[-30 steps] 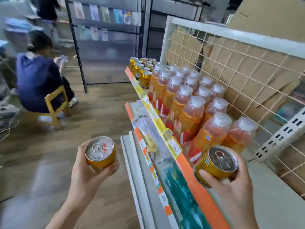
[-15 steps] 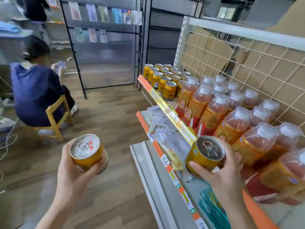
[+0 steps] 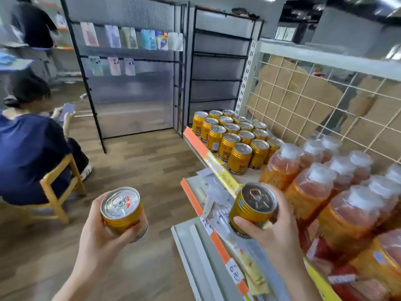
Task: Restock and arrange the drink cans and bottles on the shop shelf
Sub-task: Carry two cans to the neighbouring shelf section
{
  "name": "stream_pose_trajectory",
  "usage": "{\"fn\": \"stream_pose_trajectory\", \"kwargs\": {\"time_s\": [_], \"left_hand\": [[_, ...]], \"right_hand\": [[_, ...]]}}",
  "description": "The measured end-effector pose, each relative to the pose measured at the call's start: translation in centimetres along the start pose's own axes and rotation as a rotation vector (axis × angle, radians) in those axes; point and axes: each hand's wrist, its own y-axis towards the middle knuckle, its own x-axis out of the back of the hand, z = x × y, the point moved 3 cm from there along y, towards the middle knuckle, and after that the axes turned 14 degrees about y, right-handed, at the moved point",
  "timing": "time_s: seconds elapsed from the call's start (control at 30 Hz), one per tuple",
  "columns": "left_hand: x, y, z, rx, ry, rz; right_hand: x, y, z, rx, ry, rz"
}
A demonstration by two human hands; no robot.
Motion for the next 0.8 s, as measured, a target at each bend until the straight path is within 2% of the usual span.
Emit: {"fn": "stream_pose_trajectory", "kwargs": {"time_s": [0.23, 0.4, 0.63, 0.8], "left_hand": [[-3.7, 11.7, -0.1, -0.088, -0.004, 0.038], [-7.3, 17.4, -0.3, -0.119, -0.049, 0.114], [-14.9, 26.9, -0.2, -0.185, -0.176, 0.319], [-20.8, 35.3, -2.2, -0.288, -0.380, 0.565]], "right_hand": [[-3.7, 9.9, -1.9, 0.015, 0.072, 0.015], [-4.6, 13.8, -2.7, 0.002, 0.064, -0.047], [-4.9, 19.6, -4.5, -0.031, 0.008, -0.213], [-5.4, 24.6, -5.4, -0.025, -0.136, -0.373]]}}
